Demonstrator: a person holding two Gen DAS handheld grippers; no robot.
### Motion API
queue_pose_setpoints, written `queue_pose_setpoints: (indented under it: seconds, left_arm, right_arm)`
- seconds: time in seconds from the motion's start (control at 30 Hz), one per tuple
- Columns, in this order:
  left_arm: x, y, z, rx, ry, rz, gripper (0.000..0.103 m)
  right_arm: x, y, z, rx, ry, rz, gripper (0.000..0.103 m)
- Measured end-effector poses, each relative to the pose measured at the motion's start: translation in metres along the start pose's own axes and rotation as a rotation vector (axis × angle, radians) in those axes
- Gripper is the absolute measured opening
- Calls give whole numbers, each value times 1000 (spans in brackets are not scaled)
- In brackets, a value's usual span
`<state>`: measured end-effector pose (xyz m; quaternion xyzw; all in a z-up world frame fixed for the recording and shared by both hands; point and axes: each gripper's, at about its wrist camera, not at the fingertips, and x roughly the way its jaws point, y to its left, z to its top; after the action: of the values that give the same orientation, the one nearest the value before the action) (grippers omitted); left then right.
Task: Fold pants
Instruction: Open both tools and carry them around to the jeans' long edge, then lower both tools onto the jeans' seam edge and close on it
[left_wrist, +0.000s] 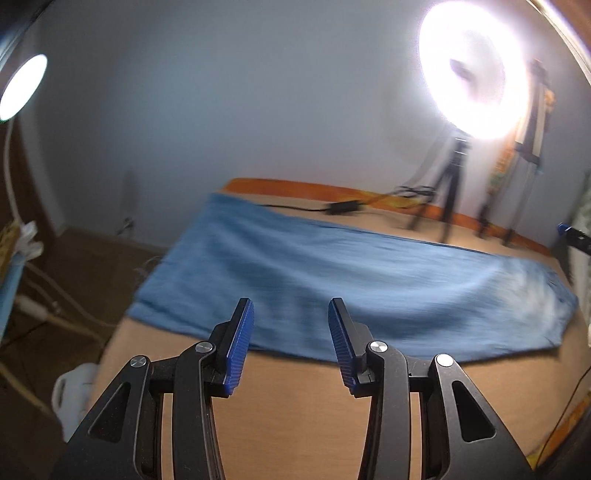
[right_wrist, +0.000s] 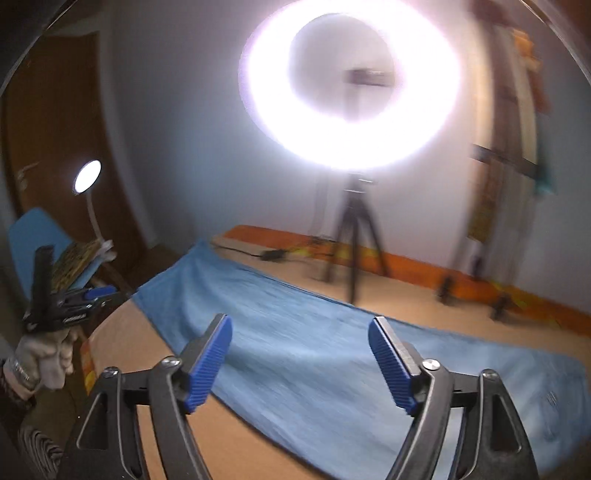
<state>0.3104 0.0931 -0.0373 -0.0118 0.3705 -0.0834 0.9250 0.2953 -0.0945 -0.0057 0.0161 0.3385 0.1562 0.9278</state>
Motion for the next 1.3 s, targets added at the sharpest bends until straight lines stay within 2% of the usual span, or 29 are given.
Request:
queue_pose_setpoints:
  seconds: [0.13,0.3,0.43,0.53,0.57,0.73,0.8,0.93,1.03,1.17,1.23,1.3]
  left_arm:
    - [11,47,-3,-20,-9,73,40]
    - [28,97,-10,-61,-12,91,40]
    - [50,120,-17,-101,-4,71,40]
    - [61,134,-20,-100,3,78,52]
    - [64,136,-21,-91,7,87,52]
    - [88,144,-11,-26,14,146,53]
    - [95,155,-6,-56,12,132,53]
    - [109,160,-3,-36,27,126,53]
    - [114,156,-1,8,37,128,53]
    - [117,153,3,41,38,107,53]
    - [121,150,1,72,51,119,53]
    - [126,149,-3,85,72,126,53]
  right_arm:
    - [51,33,32,-54,36,60,80]
    - [122,75,67,-142,103,123,80]
    - [197,110,92,-169,181,186,77]
    - [254,139,104,-218,219,193,74]
    - [274,148,108,-234,230,205,74]
    - [358,180,118,-266,303,238,71]
    - [384,192,119,-279,315,242,71]
    - [425,207,120,-261,350,282,71]
    - [449,211,117,-244,367,271,71]
    - [470,214,116,-200,387,298,71]
    - [478,223,112,-218,400,308,71]
    - [479,232,108,-263,405,309,60]
